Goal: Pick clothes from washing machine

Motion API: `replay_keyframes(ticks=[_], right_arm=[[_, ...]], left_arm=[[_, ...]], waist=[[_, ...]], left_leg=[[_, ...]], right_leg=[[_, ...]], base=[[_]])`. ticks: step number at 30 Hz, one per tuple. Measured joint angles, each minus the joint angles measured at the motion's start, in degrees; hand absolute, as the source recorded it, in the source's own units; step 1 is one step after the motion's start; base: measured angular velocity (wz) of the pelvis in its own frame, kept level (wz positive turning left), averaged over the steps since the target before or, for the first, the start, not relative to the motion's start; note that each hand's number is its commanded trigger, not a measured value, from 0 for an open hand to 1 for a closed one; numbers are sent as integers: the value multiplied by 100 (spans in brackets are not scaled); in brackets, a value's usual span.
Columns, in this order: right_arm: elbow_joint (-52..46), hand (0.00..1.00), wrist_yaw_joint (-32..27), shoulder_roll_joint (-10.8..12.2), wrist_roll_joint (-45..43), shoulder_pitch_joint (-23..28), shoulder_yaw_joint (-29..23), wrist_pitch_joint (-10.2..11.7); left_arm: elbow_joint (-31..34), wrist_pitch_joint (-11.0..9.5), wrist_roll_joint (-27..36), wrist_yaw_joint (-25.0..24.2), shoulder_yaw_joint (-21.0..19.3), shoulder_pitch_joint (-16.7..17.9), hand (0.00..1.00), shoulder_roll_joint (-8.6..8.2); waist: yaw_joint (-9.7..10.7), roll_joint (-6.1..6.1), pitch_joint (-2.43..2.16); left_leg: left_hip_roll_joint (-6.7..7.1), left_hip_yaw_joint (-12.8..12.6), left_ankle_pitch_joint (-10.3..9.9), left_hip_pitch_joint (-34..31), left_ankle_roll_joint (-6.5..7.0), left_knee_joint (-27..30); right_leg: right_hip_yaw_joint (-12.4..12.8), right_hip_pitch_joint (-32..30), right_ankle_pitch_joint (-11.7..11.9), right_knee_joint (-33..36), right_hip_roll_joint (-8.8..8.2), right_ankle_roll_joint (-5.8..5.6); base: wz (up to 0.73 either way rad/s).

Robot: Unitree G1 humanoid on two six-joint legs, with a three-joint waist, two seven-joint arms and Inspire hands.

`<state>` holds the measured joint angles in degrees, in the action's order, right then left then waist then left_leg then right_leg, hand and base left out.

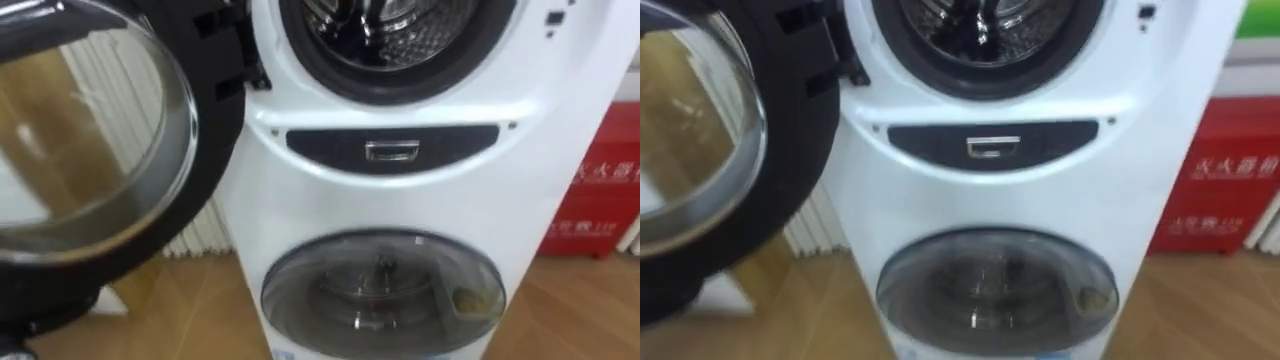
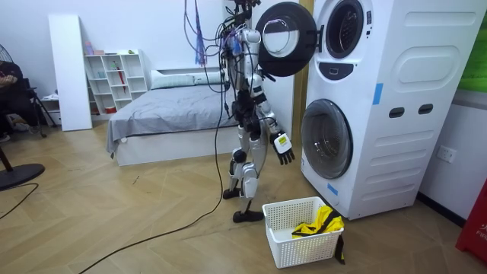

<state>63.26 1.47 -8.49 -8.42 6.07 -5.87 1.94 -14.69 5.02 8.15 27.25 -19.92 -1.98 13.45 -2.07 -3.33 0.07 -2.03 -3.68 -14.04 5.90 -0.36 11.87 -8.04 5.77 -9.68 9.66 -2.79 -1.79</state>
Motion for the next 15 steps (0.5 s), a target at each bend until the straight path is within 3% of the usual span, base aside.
replay_keyframes(ticks=[3,8,11,15], right_arm=[[198,0,44,22,17,-140,9,121],[264,0,180,79,-26,-135,-2,125],[431,0,287,106,-20,-203,-2,144],[673,0,379,109,93,-433,24,248]], left_arm=[[357,162,-121,108,90,19,0,63],[1054,788,-234,185,450,61,0,62],[1232,887,-291,184,647,79,0,62],[1671,932,-387,141,1025,306,0,62]], waist=[[5,76,35],[5,100,40],[35,107,60],[35,109,138]], left_leg=[[12,138,0,-99,1,70],[37,345,3,-347,5,169],[65,485,21,-420,34,169],[99,472,64,-517,98,167]], right_leg=[[-6,8,34,-42,-5,2],[36,-68,86,-111,-14,-3],[101,-62,87,-112,-30,-1],[157,-66,87,-113,-120,-2]], base=[[24],[32],[38],[32]])
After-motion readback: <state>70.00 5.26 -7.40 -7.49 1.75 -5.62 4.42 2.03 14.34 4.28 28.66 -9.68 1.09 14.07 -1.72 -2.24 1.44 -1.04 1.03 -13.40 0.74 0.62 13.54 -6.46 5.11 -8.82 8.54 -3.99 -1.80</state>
